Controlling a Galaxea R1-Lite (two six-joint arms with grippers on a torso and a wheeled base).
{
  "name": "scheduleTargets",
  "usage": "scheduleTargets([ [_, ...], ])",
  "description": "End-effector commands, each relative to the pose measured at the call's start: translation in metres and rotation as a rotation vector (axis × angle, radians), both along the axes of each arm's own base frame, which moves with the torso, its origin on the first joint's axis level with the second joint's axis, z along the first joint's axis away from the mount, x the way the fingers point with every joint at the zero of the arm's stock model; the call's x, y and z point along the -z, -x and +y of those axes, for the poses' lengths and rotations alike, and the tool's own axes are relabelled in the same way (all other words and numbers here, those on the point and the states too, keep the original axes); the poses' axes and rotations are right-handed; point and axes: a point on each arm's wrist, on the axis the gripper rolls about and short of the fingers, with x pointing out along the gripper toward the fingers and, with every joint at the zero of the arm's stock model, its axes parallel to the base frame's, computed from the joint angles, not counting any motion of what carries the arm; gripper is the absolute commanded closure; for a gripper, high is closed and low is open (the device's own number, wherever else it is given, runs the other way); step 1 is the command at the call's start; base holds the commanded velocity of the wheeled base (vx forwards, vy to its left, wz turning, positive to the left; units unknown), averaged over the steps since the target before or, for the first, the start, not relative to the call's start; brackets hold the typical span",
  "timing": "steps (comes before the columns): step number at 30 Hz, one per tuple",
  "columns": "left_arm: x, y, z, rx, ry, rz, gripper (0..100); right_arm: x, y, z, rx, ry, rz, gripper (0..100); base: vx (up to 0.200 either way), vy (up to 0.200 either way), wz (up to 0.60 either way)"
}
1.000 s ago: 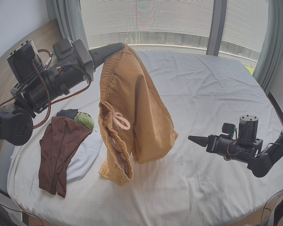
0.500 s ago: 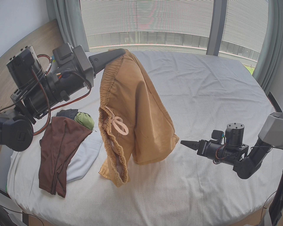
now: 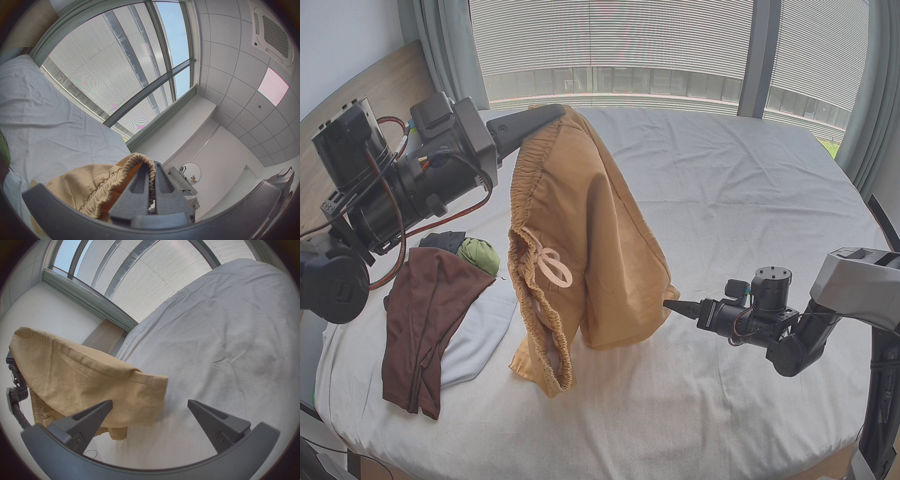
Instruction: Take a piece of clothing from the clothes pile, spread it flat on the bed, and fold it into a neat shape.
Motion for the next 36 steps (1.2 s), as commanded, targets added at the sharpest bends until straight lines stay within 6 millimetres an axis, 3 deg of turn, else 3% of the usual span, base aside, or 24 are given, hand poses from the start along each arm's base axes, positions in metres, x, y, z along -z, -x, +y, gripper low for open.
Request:
scheduleTargets([
  [1,-0.001,0.005,0.002,0.002,0.002,-0.004,100,0.008,-0.011,0.005,-0.037,-0.035,-0.009,0,0.0,0.0,0.0],
  [12,-0.003,0.01,0.004,0.003,0.005,-0.01,100,0.02,-0.028,0.009,-0.132,-0.115,-0.04,0,0.0,0.0,0.0],
  [21,0.0,0.011,0.004,0.003,-0.001,0.002,100,0.018,-0.031,0.013,-0.168,-0.192,-0.103,0,0.0,0.0,0.0],
  [22,0.0,0.011,0.004,0.003,0.0,0.0,100,0.017,-0.032,0.013,-0.165,-0.216,-0.124,100,0.0,0.0,0.0],
  [30,0.0,0.011,0.005,-0.001,0.0,0.0,100,0.016,-0.026,0.011,-0.156,-0.236,-0.122,100,0.0,0.0,0.0],
  [36,-0.002,0.014,0.008,-0.005,0.008,-0.009,100,-0.018,-0.004,0.0,-0.144,-0.227,-0.155,100,0.0,0.0,0.0],
])
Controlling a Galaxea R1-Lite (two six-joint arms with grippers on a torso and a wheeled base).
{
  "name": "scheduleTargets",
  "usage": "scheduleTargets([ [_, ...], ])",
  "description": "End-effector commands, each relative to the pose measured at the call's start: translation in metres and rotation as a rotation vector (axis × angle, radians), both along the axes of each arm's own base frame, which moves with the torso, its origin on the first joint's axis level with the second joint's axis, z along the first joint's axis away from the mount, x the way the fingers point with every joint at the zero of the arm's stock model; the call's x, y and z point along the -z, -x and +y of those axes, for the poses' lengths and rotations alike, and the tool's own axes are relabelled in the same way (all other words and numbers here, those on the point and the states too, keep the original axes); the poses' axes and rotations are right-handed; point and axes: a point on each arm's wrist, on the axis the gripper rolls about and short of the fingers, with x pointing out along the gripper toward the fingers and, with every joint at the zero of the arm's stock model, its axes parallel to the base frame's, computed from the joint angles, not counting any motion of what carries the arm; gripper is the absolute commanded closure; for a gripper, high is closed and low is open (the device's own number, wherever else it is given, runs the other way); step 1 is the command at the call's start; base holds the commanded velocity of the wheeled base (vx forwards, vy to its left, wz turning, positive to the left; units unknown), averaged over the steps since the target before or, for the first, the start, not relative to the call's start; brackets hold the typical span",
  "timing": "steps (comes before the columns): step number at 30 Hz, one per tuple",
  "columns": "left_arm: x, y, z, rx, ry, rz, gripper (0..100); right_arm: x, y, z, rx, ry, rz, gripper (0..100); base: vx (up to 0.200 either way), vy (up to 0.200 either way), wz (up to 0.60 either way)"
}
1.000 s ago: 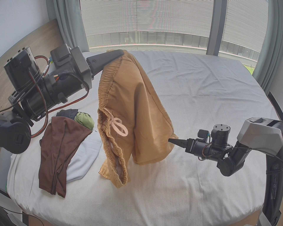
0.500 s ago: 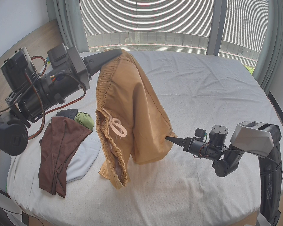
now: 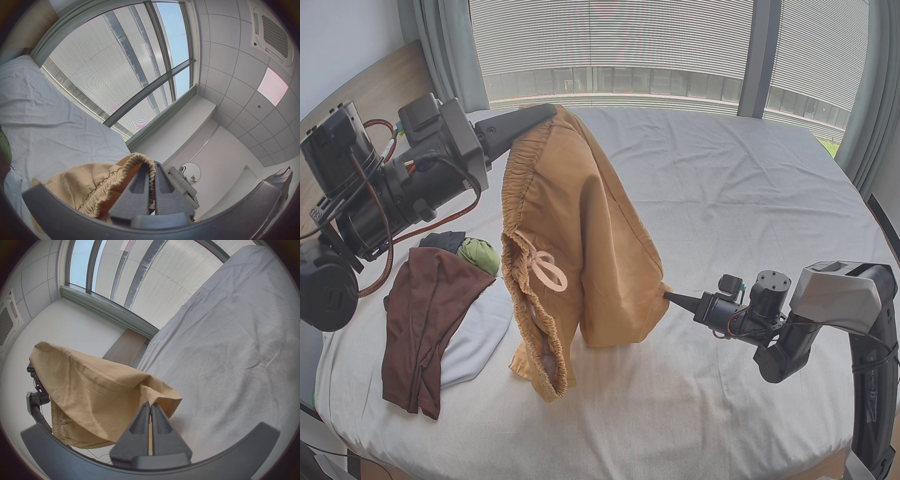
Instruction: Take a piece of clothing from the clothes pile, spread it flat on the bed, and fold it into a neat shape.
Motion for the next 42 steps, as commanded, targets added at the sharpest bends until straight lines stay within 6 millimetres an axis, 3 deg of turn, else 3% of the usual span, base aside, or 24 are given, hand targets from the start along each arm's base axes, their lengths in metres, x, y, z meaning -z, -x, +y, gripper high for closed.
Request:
scheduleTargets([
  [1,-0.001,0.003,0.002,-0.002,0.01,-0.002,100,-0.034,0.019,-0.01,0.012,0.001,-0.045,100,0.0,0.0,0.0],
  [7,0.007,0.003,0.005,-0.011,0.017,0.021,100,-0.051,0.042,-0.024,0.029,0.041,-0.078,100,0.0,0.0,0.0],
  [11,0.019,-0.004,0.018,-0.062,0.012,0.033,100,-0.069,0.065,-0.035,0.042,0.052,-0.096,100,0.0,0.0,0.0],
  [16,0.024,-0.01,0.027,-0.092,0.011,0.036,100,-0.084,0.079,-0.044,0.061,0.054,-0.128,100,0.0,0.0,0.0],
  [18,0.021,-0.01,0.03,-0.094,0.036,0.046,100,-0.102,0.092,-0.054,0.083,0.045,-0.166,100,0.0,0.0,0.0],
  [23,0.019,-0.008,0.031,-0.088,0.05,0.043,100,-0.109,0.098,-0.058,0.091,0.041,-0.183,100,0.0,0.0,0.0],
  [30,0.023,-0.006,0.031,-0.087,0.051,0.051,100,-0.141,0.12,-0.064,0.103,0.014,-0.282,100,0.0,0.0,0.0],
  [35,0.034,-0.006,0.032,-0.095,0.039,0.089,100,-0.147,0.122,-0.074,0.135,0.016,-0.292,100,0.0,0.0,0.0],
  [42,0.06,-0.011,0.042,-0.136,0.016,0.145,100,-0.137,0.119,-0.086,0.178,0.033,-0.248,100,0.0,0.0,0.0],
])
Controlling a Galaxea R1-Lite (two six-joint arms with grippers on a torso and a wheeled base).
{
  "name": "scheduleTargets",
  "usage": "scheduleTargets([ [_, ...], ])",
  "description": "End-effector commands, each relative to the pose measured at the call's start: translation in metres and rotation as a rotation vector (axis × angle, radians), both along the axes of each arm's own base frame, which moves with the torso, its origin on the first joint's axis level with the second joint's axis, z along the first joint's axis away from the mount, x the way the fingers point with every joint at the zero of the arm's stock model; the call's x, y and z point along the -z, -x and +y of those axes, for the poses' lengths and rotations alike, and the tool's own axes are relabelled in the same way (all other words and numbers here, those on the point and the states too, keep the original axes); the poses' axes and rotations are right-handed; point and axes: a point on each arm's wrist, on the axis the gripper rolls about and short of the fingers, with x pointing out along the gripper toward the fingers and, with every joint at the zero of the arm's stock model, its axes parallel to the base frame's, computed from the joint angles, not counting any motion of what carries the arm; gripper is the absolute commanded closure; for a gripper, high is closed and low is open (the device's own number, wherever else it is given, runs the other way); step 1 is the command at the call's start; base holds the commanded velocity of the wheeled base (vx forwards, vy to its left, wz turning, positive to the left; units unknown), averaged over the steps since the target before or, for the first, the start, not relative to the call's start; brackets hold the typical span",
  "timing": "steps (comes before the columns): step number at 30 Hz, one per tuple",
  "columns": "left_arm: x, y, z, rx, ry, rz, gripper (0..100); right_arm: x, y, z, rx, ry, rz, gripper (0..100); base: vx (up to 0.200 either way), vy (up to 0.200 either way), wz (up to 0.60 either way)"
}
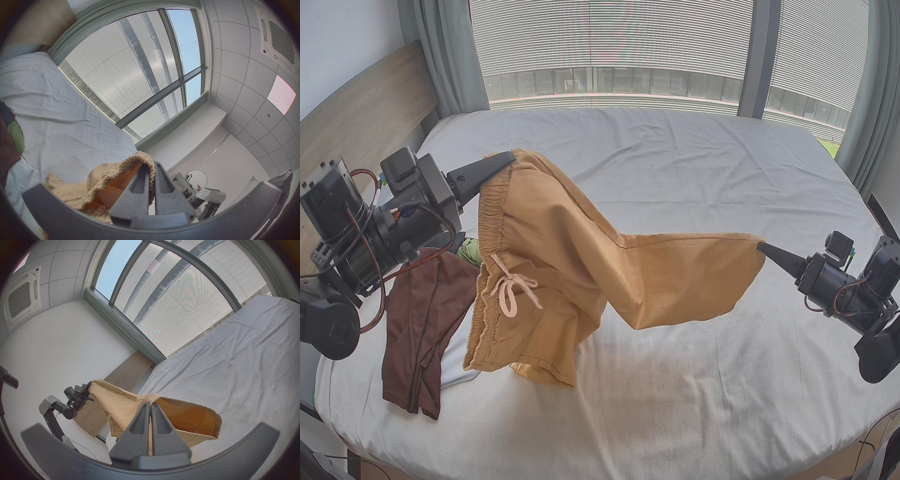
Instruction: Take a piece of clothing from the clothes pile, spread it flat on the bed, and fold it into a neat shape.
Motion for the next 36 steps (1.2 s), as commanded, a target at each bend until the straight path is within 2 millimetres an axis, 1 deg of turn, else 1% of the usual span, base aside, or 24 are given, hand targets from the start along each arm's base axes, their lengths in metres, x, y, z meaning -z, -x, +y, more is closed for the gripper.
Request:
scheduleTargets([
  [1,0.018,-0.006,0.005,-0.022,-0.015,0.049,100,0.004,0.0,-0.007,0.024,0.003,0.02,100,0.0,0.0,0.0],
  [2,0.027,-0.009,0.007,-0.03,-0.02,0.061,100,0.013,-0.004,-0.008,0.033,0.008,0.051,100,0.0,0.0,0.0],
  [4,0.038,-0.012,0.009,-0.04,-0.022,0.07,100,0.026,-0.005,-0.009,0.035,0.017,0.095,100,0.0,0.0,0.0],
  [8,0.063,-0.019,0.009,-0.044,-0.027,0.091,100,0.047,-0.01,-0.008,0.03,0.029,0.171,100,0.0,0.0,0.0],
  [10,0.078,-0.023,0.01,-0.051,-0.027,0.097,100,0.061,-0.012,-0.006,0.025,0.037,0.221,100,0.0,0.0,0.0],
  [14,0.098,-0.031,0.01,-0.062,-0.025,0.093,100,0.085,-0.016,-0.005,0.021,0.075,0.288,100,0.0,0.0,0.0],
  [15,0.104,-0.031,0.011,-0.063,-0.03,0.112,100,0.094,-0.017,-0.004,0.016,0.094,0.308,100,0.0,0.0,0.0],
  [17,0.108,-0.03,0.011,-0.061,-0.037,0.128,100,0.105,-0.018,-0.003,0.013,0.111,0.335,100,0.0,0.0,0.0],
  [22,0.113,-0.026,0.012,-0.061,-0.045,0.155,100,0.115,-0.019,-0.002,0.007,0.117,0.374,100,0.0,0.0,0.0],
  [25,0.117,-0.03,0.018,-0.081,-0.048,0.166,100,0.122,-0.02,-0.002,0.003,0.121,0.392,100,0.0,0.0,0.0],
  [30,0.121,-0.031,0.022,-0.091,-0.053,0.177,100,0.128,-0.021,0.002,-0.012,0.126,0.411,100,0.0,0.0,0.0],
  [36,0.121,-0.028,0.021,-0.082,-0.059,0.18,100,0.134,-0.021,0.005,-0.024,0.132,0.429,100,0.0,0.0,0.0],
])
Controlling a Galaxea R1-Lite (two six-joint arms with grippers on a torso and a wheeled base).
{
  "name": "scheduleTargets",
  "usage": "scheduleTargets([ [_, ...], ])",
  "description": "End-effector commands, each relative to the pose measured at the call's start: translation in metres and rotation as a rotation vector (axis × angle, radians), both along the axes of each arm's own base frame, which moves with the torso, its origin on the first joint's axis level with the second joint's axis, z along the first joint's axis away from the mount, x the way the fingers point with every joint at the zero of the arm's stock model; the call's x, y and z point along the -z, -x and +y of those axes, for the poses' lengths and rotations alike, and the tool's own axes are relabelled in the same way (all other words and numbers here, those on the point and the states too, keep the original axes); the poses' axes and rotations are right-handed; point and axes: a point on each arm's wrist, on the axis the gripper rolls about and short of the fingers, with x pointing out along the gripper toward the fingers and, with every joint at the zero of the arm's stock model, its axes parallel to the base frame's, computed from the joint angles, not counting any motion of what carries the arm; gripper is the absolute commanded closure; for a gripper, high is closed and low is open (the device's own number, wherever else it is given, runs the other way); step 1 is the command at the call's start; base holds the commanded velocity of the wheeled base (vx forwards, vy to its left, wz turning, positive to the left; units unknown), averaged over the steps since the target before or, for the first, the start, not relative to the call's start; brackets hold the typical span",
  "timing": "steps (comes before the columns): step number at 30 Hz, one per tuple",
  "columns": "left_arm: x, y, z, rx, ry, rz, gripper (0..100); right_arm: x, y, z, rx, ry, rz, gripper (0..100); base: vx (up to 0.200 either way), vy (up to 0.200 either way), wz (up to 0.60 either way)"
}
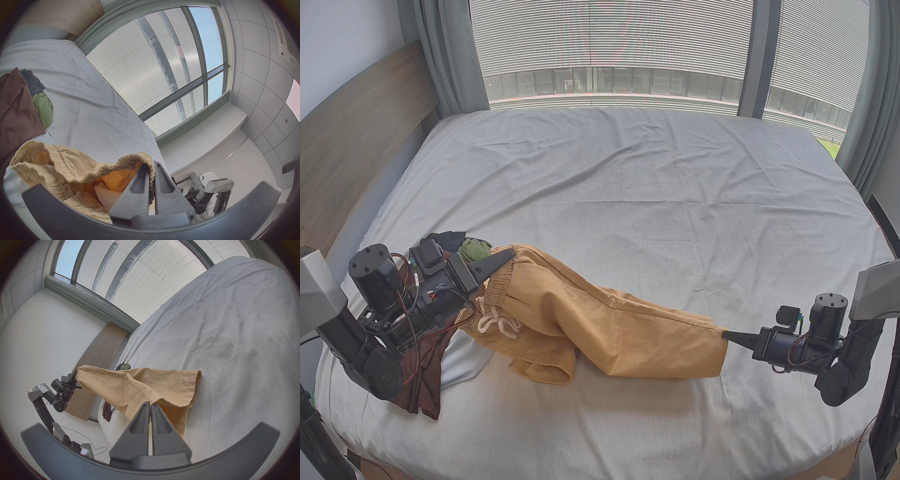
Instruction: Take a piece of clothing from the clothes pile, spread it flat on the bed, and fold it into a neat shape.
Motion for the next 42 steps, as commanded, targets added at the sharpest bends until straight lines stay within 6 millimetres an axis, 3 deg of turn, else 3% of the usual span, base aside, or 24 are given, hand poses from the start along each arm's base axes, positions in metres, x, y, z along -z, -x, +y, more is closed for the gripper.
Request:
scheduleTargets([
  [1,0.003,0.001,0.0,0.007,-0.004,0.011,100,0.008,0.0,0.003,-0.011,0.004,0.026,100,0.0,0.0,0.0],
  [9,0.002,0.002,0.0,0.008,-0.005,0.008,100,0.007,-0.005,0.006,-0.021,-0.001,0.011,100,0.0,0.0,0.0],
  [10,0.002,0.002,0.0,0.008,-0.005,0.008,100,0.007,-0.005,0.006,-0.021,-0.001,0.011,0,0.0,0.0,0.0],
  [17,0.0,0.002,0.001,0.008,-0.003,0.002,100,0.007,-0.016,0.013,-0.038,-0.013,-0.013,0,0.0,0.0,0.0],
  [28,0.0,0.004,0.001,0.008,-0.003,0.002,100,0.024,-0.028,0.023,-0.048,-0.014,0.007,0,0.0,0.0,0.0],
  [42,0.0,0.005,0.001,0.008,-0.003,0.008,100,0.036,-0.024,0.015,0.019,0.026,0.05,0,0.0,0.0,0.0],
])
